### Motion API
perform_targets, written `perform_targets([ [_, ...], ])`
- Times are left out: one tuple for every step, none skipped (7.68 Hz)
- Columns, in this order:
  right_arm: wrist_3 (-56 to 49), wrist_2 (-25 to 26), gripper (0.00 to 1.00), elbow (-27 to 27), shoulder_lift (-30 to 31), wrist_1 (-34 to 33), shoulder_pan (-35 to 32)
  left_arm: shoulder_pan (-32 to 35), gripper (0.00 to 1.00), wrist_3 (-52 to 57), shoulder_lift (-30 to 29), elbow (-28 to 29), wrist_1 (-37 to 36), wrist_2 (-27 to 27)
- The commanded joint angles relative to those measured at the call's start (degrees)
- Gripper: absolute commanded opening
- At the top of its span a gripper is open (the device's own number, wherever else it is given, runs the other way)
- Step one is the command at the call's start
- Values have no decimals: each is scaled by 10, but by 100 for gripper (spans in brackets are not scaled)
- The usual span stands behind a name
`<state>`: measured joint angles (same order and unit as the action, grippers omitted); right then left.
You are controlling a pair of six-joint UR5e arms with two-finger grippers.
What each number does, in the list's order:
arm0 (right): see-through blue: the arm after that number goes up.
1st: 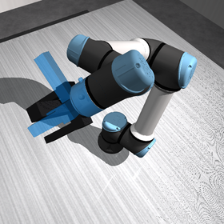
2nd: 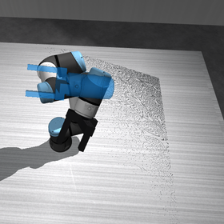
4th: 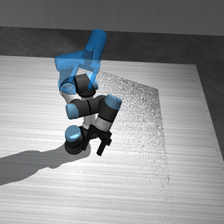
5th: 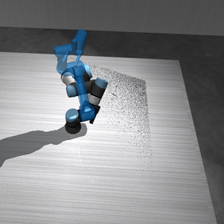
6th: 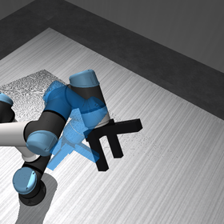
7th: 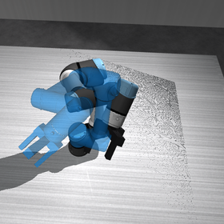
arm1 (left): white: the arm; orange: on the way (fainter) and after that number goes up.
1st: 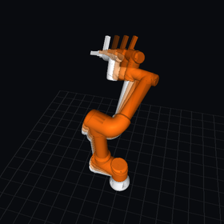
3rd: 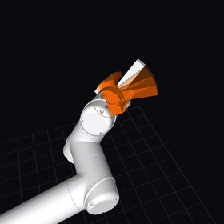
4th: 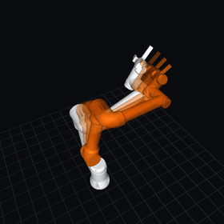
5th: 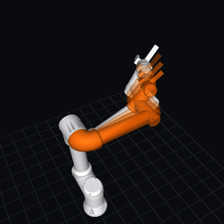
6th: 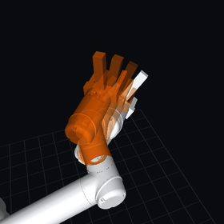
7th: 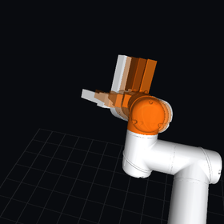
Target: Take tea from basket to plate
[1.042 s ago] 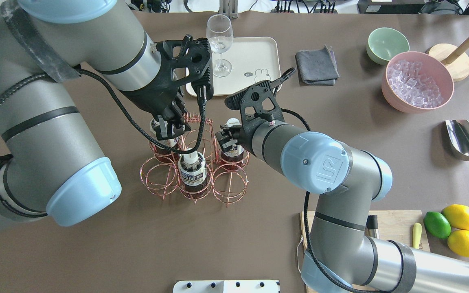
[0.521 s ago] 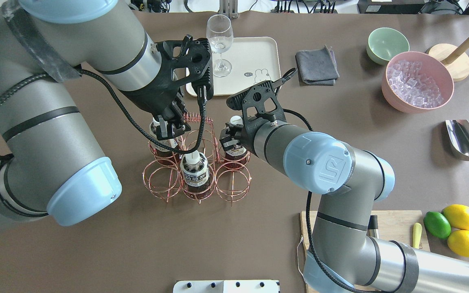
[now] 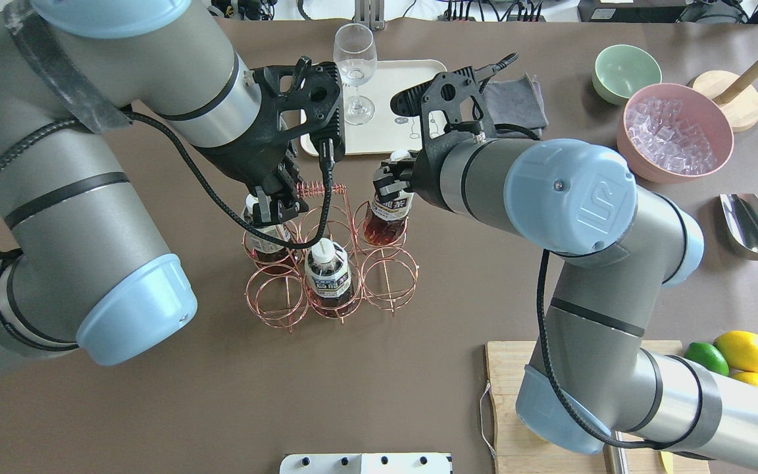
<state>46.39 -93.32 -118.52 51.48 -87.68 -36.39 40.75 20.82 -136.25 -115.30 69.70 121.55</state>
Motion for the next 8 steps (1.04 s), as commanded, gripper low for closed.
perform_targets([
  [-1,-146,0,-14,-52,-80,-130,1,0,2,0,-1,1,0],
  [-9,-188,0,-12,-47,-79,-172,2,0,4,0,-1,1,0],
  [-10,-201,0,-12,-38,-80,-197,4,0,4,0,-2,1,0],
  [-19,-201,0,-10,-13,-79,-213,5,0,4,1,-9,0,-1],
  [-58,-195,0,-2,14,-77,-223,6,0,5,10,-19,-1,0],
  [-85,-195,0,17,22,-77,-238,19,0,6,13,-25,-2,3],
  [-103,-191,0,43,25,-74,-238,44,0,7,13,-26,-3,6],
  [-101,-178,0,87,24,-17,-239,67,0,9,13,-26,-7,8],
])
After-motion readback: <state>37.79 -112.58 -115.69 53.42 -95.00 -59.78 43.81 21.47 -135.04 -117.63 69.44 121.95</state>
